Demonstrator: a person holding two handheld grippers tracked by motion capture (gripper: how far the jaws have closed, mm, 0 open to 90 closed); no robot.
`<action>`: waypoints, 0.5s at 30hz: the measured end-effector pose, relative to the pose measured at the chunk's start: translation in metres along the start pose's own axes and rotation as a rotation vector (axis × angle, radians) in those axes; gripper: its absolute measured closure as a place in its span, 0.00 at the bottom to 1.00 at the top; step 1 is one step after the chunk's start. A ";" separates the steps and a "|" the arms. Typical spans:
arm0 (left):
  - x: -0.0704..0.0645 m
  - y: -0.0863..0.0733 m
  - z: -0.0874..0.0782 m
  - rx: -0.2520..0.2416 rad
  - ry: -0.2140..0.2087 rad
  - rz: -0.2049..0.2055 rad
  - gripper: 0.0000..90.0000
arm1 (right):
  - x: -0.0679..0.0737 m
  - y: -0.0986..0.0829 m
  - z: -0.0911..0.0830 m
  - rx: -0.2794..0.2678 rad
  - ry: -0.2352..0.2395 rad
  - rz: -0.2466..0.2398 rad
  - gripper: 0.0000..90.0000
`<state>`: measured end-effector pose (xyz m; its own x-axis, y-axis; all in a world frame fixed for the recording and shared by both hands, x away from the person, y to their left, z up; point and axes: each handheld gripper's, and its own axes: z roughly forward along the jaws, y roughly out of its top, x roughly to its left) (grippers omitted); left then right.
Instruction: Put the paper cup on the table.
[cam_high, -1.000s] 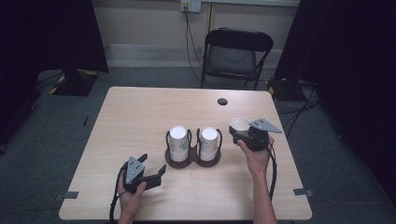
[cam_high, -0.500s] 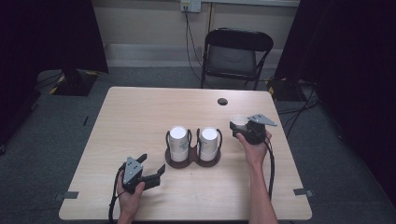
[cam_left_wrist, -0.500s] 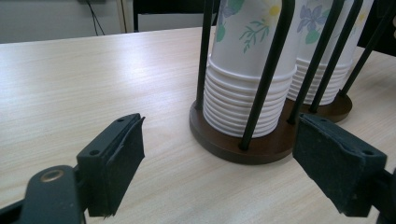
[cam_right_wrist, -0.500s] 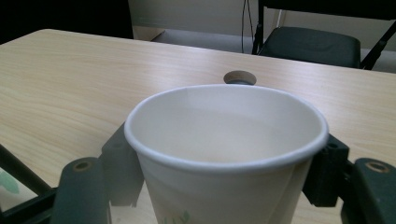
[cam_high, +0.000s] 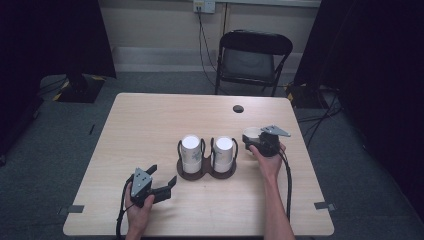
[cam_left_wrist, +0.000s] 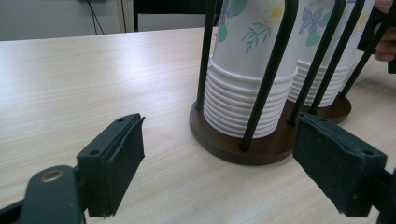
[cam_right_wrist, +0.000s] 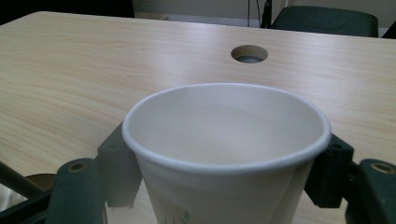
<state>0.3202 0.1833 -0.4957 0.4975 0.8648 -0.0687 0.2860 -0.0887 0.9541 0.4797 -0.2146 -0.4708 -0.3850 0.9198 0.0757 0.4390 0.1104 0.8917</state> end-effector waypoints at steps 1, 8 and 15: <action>0.000 0.000 0.000 0.000 0.000 0.002 0.19 | 0.001 -0.002 0.001 -0.003 0.003 -0.003 0.29; -0.001 0.000 0.000 0.000 0.001 0.005 0.19 | 0.000 -0.010 -0.003 -0.008 0.005 0.001 0.29; 0.000 0.000 0.000 0.000 0.001 0.006 0.19 | 0.001 -0.017 -0.013 -0.005 0.007 -0.002 0.29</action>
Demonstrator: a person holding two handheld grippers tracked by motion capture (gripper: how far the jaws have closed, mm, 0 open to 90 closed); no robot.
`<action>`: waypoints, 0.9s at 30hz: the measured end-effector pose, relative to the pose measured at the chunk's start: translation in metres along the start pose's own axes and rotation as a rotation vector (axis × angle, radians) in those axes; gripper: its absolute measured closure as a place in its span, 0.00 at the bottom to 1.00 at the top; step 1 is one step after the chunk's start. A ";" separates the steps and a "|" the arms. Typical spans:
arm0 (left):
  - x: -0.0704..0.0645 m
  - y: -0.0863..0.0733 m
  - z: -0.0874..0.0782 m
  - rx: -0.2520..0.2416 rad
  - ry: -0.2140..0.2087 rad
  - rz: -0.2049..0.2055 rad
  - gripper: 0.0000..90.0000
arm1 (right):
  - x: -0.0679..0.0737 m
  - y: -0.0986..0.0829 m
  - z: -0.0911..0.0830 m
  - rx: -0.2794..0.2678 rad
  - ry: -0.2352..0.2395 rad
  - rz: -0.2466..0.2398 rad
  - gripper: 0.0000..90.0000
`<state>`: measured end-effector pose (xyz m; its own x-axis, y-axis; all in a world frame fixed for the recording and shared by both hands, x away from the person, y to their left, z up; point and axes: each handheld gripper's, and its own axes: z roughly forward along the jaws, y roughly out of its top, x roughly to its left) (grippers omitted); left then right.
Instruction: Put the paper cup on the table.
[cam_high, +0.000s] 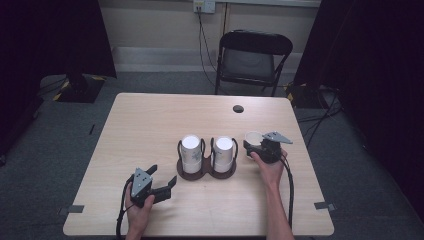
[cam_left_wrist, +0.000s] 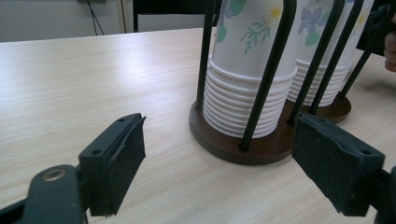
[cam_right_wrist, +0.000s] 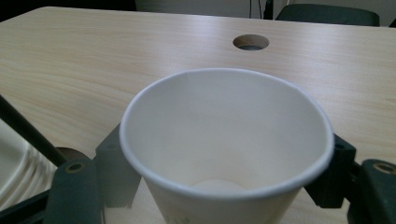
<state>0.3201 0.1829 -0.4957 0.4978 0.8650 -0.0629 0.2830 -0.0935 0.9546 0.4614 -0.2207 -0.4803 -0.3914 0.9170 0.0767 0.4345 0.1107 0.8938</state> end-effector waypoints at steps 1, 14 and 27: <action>0.000 0.000 0.000 0.000 0.000 0.000 0.19 | 0.000 -0.001 -0.001 0.005 0.002 -0.001 0.29; 0.000 0.000 -0.001 -0.007 0.000 -0.007 0.19 | 0.005 -0.004 0.000 0.050 0.006 -0.006 0.27; 0.000 0.000 -0.001 -0.007 -0.004 -0.002 0.19 | 0.004 -0.008 0.001 0.081 0.028 0.034 0.18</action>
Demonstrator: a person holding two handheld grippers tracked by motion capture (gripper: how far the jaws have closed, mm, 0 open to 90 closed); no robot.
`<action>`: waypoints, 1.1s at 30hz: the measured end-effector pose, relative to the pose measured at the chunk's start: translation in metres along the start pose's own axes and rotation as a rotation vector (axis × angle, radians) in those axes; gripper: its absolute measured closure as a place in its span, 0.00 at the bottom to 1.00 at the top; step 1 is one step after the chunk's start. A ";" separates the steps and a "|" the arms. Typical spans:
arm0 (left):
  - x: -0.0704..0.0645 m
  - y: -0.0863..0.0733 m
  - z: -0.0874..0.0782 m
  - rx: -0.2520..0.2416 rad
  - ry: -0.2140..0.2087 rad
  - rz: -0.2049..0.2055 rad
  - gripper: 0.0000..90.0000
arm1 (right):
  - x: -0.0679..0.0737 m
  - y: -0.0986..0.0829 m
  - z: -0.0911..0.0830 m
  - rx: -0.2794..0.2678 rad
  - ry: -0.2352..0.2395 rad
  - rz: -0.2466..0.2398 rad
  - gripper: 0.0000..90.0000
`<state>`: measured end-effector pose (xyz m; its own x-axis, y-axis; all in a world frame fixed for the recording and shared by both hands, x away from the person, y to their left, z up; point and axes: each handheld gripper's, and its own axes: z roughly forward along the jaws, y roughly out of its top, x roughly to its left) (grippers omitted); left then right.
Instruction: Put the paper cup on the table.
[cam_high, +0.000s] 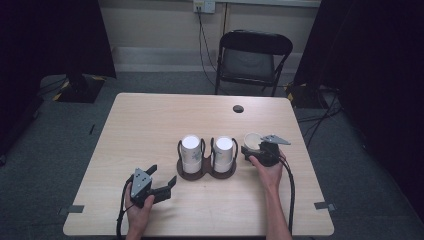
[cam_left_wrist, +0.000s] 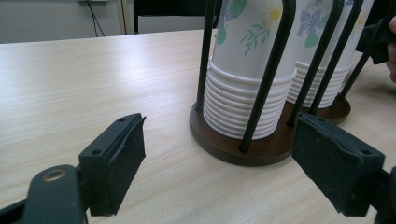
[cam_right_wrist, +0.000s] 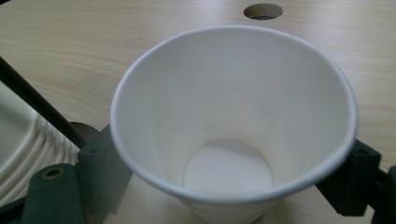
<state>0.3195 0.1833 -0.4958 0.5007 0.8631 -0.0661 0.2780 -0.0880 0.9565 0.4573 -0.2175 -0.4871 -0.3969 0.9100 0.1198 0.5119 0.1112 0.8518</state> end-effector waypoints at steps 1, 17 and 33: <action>0.000 0.000 0.000 0.000 0.001 -0.002 0.19 | 0.003 0.001 -0.003 -0.013 -0.003 -0.001 0.19; -0.001 0.000 0.001 0.009 0.032 -0.009 0.19 | 0.002 -0.007 -0.030 -0.044 -0.021 0.047 0.16; -0.004 0.001 0.003 0.033 0.051 0.021 0.18 | 0.012 -0.014 -0.063 -0.135 0.000 0.084 0.16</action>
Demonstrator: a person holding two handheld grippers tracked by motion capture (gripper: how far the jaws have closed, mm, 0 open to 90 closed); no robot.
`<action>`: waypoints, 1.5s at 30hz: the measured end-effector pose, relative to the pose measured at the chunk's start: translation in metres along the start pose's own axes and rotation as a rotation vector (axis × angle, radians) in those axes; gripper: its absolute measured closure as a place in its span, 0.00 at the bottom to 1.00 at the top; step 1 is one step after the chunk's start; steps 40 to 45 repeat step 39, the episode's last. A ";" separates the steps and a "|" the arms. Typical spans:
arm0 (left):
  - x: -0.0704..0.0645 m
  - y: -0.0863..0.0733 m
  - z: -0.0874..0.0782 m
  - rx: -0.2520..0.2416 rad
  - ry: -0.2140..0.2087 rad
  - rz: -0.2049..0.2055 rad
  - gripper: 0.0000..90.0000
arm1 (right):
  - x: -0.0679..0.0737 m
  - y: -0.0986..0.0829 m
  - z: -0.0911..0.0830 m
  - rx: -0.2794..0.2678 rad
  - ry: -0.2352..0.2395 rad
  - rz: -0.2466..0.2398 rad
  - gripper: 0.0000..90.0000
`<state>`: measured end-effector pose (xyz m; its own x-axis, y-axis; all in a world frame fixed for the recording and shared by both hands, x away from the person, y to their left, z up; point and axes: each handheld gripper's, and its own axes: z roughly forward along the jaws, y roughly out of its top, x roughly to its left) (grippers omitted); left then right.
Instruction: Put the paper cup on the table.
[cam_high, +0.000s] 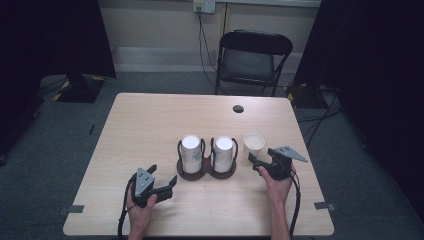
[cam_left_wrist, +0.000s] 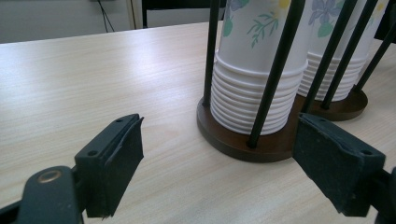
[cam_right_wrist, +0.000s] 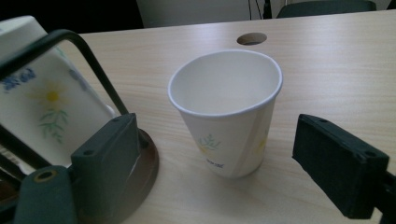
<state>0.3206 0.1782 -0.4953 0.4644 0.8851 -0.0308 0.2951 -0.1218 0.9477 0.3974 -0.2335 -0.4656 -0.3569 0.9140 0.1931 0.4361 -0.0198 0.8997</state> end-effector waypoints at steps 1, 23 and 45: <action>0.000 0.000 0.000 0.000 0.000 0.000 0.18 | 0.003 0.000 -0.003 -0.006 -0.006 -0.012 0.16; 0.001 0.000 -0.001 -0.011 -0.003 -0.008 0.19 | 0.033 -0.054 -0.041 -0.051 -0.012 -0.033 0.16; 0.002 -0.001 -0.001 -0.015 -0.004 -0.027 0.19 | 0.042 -0.063 -0.050 -0.079 -0.012 -0.067 0.18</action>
